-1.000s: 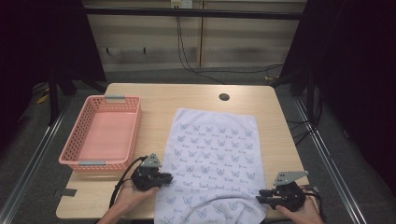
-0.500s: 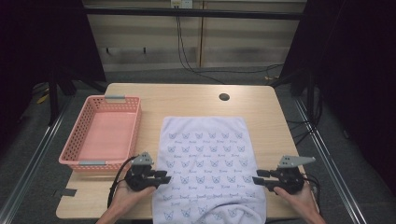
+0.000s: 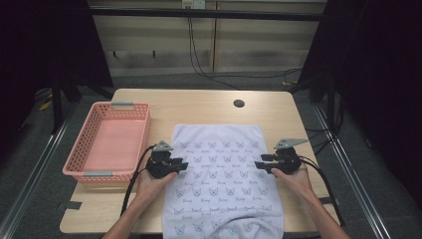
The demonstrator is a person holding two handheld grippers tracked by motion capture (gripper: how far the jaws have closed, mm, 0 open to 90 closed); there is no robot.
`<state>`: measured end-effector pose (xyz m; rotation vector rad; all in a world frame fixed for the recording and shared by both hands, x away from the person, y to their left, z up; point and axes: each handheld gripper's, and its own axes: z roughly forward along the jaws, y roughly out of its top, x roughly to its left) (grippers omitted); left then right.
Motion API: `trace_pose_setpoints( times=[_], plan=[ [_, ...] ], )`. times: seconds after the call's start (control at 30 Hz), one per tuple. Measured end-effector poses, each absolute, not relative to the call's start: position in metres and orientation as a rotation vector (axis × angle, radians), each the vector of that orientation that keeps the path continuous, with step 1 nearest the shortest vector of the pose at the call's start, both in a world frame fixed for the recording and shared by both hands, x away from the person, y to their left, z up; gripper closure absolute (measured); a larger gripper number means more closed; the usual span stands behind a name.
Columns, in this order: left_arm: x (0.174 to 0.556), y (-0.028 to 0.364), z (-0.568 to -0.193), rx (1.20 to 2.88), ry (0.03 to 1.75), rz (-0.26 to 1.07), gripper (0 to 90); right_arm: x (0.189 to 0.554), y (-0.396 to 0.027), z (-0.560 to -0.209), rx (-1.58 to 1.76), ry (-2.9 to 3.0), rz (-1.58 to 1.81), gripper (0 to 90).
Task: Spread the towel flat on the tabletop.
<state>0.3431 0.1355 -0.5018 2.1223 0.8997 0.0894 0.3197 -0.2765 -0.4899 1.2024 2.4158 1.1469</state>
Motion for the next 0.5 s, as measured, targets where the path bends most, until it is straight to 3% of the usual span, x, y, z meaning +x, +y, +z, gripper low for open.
trace_pose_setpoints(
  times=[0.13,0.27,0.37,0.5],
  plan=[
    [0.342,0.137,-0.502,2.150,0.878,0.130,73.9,0.325,-0.273,-0.502,1.221,2.444,1.094,59.3],
    [0.340,0.143,-0.504,2.149,0.855,0.060,87.6,0.316,-0.273,-0.501,1.237,2.421,1.054,76.5],
    [0.331,0.142,-0.502,2.179,0.824,0.057,88.6,0.302,-0.277,-0.501,1.223,2.431,1.062,84.4],
    [0.312,0.140,-0.501,2.194,0.792,0.023,88.6,0.274,-0.282,-0.499,1.202,2.465,1.062,85.6]
  ],
)
